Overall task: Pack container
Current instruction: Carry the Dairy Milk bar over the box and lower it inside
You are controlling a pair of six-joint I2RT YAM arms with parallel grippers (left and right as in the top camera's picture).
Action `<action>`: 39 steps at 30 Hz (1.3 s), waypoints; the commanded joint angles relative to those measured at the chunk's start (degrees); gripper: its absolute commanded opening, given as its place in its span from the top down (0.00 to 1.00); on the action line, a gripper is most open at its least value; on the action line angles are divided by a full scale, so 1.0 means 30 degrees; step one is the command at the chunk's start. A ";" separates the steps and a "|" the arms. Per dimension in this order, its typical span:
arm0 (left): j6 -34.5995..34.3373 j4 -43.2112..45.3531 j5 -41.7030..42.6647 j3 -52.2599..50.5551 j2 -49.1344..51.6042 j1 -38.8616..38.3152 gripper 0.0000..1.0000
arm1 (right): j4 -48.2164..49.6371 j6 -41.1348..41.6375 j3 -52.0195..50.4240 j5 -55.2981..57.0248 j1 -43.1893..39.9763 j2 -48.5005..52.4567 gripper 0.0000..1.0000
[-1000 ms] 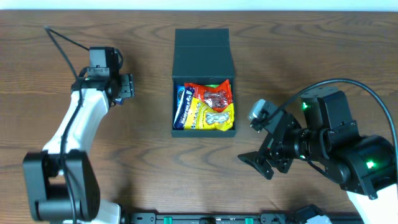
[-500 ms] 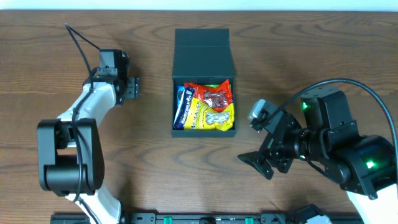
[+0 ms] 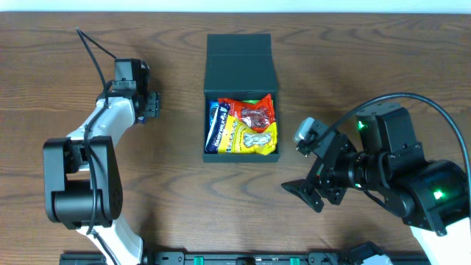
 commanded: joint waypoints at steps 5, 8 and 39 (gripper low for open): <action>0.0204 -0.0080 -0.0255 -0.0036 0.0408 0.0153 0.30 | -0.0036 0.0270 0.0080 -0.0073 0.0073 -0.0007 0.01; 0.0219 -0.0058 0.0044 -0.0036 0.0408 0.0153 0.31 | -0.0036 0.0270 0.0080 -0.0073 0.0073 -0.0007 0.01; -0.3264 -0.2302 0.1042 -0.0029 -0.0838 -0.0073 0.76 | -0.0029 0.0270 0.0080 -0.0073 0.0073 -0.0007 0.01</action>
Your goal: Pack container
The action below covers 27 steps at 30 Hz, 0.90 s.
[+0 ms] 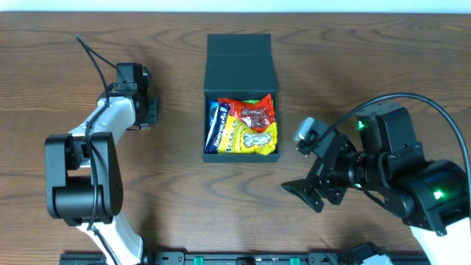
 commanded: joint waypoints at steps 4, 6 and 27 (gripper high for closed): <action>-0.1151 -0.1122 0.2368 -0.0029 -0.3169 -0.0459 0.77 | -0.0036 0.0270 0.0080 -0.0073 0.0073 -0.0007 0.01; -0.1494 -0.1282 0.3657 -0.0029 -0.4364 -0.0750 0.76 | -0.0036 0.0270 0.0080 -0.0073 0.0073 -0.0007 0.01; -0.5646 -0.2062 0.4626 -0.0036 -0.7023 -0.9901 0.82 | -0.0036 0.0270 0.0080 -0.0073 0.0073 -0.0007 0.01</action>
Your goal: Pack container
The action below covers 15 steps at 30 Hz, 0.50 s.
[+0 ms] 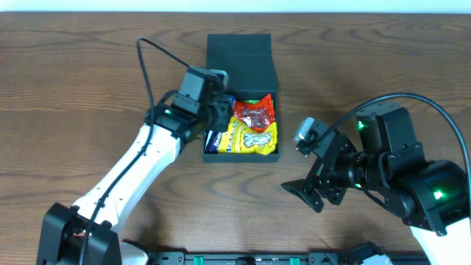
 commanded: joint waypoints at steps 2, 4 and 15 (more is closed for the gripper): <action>-0.0612 -0.0189 -0.0517 -0.0029 -0.0044 -0.0707 0.78 | -0.0029 0.0270 0.0080 -0.0073 0.0073 -0.0007 0.01; -0.0605 -0.0313 -0.0495 -0.0029 -0.0044 -0.0911 0.59 | -0.0036 0.0270 0.0080 -0.0073 0.0073 -0.0007 0.00; -0.0597 -0.1406 -0.0066 -0.0022 -0.0095 -0.0933 0.25 | -0.0036 0.0270 0.0080 -0.0073 0.0073 -0.0007 0.01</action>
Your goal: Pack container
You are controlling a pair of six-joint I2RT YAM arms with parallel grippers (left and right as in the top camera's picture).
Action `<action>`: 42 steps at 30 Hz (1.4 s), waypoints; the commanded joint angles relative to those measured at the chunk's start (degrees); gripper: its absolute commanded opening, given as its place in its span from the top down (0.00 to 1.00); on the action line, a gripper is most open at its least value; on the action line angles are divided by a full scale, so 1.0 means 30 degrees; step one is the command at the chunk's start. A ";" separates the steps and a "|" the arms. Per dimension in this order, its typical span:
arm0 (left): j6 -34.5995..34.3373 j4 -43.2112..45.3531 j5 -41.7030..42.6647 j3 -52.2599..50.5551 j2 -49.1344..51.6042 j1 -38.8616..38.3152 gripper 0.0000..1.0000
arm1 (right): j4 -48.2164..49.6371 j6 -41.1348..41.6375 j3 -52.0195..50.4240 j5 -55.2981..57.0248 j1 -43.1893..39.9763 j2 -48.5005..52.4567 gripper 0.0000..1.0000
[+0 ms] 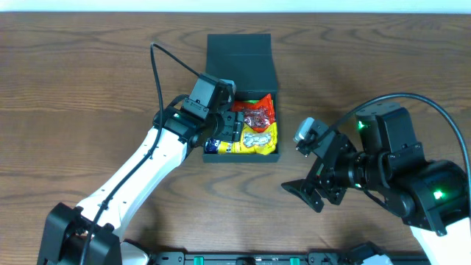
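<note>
A black box (pixel 274 156) stands mid-table with its lid (pixel 241 59) folded back flat behind it. Inside lie a red snack packet (pixel 259 113), a yellow packet (pixel 259 138) and a blue packet (pixel 212 144), mostly covered by the arm. My left gripper (pixel 237 126) hangs over the box's left half, fingers pointing right and apart, nothing seen between them. My right gripper (pixel 303 196) sits open to the right of the box's front corner, low over the table, holding nothing.
The left arm's white link (pixel 140 173) stretches diagonally from the front left to the box, with a black cable (pixel 158 70) looping above it. The bulky right arm (pixel 401 173) fills the right front. Brown wooden tabletop (pixel 88 66) surrounds the box.
My left gripper has shifted a little right and forward, from the box's left rear corner to over the packets in its left half. The right arm has not moved.
My left gripper was first folded back at the far left of the table, away from the box, and stayed there at the second moment. Then it reached the box's left rear edge, and now it is over the packets. The right arm stayed still throughout.
</note>
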 commanded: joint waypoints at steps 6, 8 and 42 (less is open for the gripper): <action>0.0015 -0.0109 0.0510 -0.0029 -0.0954 0.0029 0.26 | -0.0036 0.0277 0.0080 -0.0080 0.0073 -0.0007 0.01; 0.0095 -0.0102 0.0503 -0.0022 -0.1581 0.0029 0.25 | -0.0036 0.0277 0.0080 -0.0080 0.0073 -0.0007 0.01; 0.1880 -0.4809 -0.3242 -0.0029 -0.7570 0.0044 0.94 | 0.2055 0.6025 0.0080 0.0612 0.0073 0.0255 0.71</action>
